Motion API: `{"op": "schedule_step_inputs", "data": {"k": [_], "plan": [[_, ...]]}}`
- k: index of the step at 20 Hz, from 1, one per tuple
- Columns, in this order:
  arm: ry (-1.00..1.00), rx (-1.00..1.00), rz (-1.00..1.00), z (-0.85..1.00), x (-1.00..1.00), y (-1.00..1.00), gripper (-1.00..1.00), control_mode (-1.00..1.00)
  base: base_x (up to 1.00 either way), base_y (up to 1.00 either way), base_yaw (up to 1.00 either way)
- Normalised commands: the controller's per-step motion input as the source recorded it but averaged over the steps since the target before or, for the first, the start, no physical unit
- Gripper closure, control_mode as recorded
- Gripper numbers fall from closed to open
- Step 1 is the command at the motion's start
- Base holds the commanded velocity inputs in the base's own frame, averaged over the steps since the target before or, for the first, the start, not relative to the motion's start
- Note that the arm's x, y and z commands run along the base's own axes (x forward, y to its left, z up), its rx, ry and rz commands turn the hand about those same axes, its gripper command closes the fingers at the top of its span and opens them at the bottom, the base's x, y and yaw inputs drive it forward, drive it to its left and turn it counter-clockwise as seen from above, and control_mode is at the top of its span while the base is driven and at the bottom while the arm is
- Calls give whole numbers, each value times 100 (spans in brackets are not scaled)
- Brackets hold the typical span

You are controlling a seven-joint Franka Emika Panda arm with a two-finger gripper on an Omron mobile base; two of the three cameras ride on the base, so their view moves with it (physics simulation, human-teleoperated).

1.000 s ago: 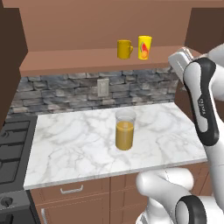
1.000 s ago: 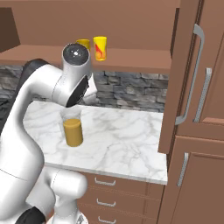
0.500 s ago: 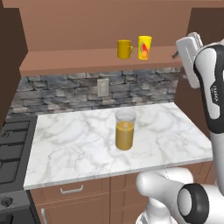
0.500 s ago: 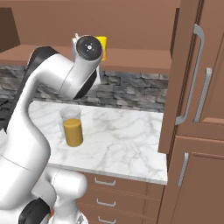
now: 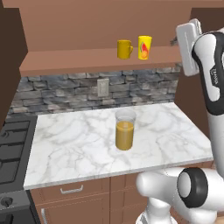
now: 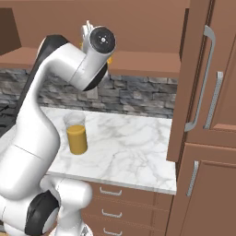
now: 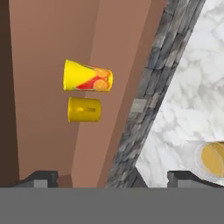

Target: There is a tray on the dining counter. Grab the cup, mug, and pitcher and place them on the tray. The pitcher may be placed next to the tray if it cannot fit the tray.

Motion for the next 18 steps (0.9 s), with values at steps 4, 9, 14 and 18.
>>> {"op": "schedule_step_inputs", "data": {"k": [4, 9, 14, 18], "plan": [[0, 5, -2, 9, 59, 0, -100, -100, 0, 0, 0], [0, 1, -2, 0, 63, 0, -100, -100, 0, 0, 0], [0, 0, 0, 0, 64, 0, -100, -100, 0, 0, 0], [0, 0, 0, 0, 54, 0, -100, -100, 0, 0, 0]]}}
